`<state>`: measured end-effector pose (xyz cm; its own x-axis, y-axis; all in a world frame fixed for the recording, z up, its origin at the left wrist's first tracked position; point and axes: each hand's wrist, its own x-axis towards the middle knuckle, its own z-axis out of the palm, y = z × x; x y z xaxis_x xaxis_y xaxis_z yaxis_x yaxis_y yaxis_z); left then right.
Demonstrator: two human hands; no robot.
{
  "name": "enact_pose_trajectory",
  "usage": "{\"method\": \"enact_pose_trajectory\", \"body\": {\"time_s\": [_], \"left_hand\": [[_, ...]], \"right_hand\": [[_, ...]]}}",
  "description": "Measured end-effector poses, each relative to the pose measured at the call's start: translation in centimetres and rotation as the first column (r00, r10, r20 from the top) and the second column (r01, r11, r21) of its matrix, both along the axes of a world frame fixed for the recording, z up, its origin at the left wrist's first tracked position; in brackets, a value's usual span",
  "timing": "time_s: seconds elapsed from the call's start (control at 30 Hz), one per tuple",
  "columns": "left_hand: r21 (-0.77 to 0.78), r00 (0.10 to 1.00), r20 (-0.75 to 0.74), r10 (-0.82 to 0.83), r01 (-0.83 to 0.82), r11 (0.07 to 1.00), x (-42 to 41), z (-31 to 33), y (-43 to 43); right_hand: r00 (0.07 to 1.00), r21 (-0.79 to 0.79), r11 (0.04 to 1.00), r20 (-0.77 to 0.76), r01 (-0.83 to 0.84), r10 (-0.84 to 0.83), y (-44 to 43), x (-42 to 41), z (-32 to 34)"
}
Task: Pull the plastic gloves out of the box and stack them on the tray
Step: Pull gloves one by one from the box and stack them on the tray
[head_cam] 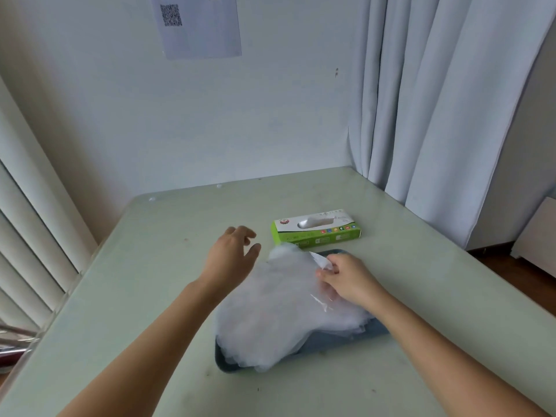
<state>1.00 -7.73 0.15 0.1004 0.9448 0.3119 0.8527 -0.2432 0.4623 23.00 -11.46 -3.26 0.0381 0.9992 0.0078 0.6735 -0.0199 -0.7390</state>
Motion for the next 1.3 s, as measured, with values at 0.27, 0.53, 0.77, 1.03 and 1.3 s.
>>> {"method": "enact_pose_trajectory", "body": {"time_s": [0.27, 0.53, 0.77, 1.03, 1.3], "left_hand": [[-0.135, 0.872, -0.259, -0.415, 0.393, 0.910, 6.5, -1.7, -5.2], [-0.292, 0.791, -0.380, -0.479, 0.389, 0.874, 6.4, -6.1, -5.1], [-0.349, 0.816, -0.408, -0.410, 0.276, 0.896, 6.8, -6.3, -5.2], [-0.401, 0.838, -0.431, -0.336, 0.156, 0.903, 6.0, -6.4, -5.4], [-0.552, 0.863, -0.414, -0.289, 0.014, 0.833, 3.2, -4.9, -6.6]], "right_hand": [[0.998, -0.015, 0.998, 0.006, 0.068, -0.068, -0.7, 1.2, -0.2], [0.999, 0.005, 1.000, 0.036, -0.014, 0.013, -0.8, 1.8, 0.0], [0.982, 0.497, 0.862, 0.190, -0.102, 0.007, -0.7, 1.9, -0.1], [0.794, -0.195, 0.879, 0.376, -0.436, 0.478, -0.6, 1.3, -1.9], [0.795, -0.267, 0.885, 0.393, -0.383, 0.462, -0.8, 1.7, -0.6]]}}
